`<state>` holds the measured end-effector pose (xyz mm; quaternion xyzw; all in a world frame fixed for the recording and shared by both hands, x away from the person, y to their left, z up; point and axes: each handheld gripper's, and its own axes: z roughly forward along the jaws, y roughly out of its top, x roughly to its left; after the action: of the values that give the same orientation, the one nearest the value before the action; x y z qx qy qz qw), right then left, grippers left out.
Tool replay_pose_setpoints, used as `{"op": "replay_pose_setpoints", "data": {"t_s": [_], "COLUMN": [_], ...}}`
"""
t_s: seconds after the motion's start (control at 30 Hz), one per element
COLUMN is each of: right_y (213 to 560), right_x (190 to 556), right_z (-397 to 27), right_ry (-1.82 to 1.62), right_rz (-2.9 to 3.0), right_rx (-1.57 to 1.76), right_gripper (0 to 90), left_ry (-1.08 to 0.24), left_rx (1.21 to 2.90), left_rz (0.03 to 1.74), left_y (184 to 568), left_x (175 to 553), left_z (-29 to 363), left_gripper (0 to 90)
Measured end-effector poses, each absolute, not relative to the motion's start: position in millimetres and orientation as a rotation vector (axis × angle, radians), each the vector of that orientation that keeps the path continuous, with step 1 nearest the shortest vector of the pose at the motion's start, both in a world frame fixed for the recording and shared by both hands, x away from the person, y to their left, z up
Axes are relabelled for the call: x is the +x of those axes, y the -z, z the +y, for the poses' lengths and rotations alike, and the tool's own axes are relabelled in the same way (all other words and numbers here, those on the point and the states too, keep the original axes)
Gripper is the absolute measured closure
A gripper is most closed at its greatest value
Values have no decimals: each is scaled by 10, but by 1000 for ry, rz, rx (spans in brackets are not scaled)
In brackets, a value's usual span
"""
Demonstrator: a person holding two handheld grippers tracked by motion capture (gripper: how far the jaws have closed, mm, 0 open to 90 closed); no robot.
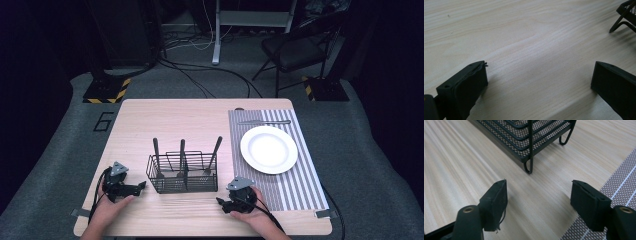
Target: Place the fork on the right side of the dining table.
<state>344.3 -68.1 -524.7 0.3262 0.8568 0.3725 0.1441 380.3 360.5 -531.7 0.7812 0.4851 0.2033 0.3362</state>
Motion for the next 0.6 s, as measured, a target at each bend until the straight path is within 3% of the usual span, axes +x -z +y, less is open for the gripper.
{"op": "replay_pose_setpoints", "data": {"t_s": [0.33,0.6], "right_y": [5090,4936], "right_x": [3406,3404], "right_z": [-713,-790], "right_ry": [-1104,-1135], "right_rz": [2468,2436], "right_rx": [907,935], "right_gripper": [430,450], "left_ry": [-530,-528], "left_rx": [2038,2039], "left_rz": [1263,1264], "left_y": [5317,5315], "left_x": [3803,3802], "left_z": [3606,3605], "left_gripper": [3,2]}}
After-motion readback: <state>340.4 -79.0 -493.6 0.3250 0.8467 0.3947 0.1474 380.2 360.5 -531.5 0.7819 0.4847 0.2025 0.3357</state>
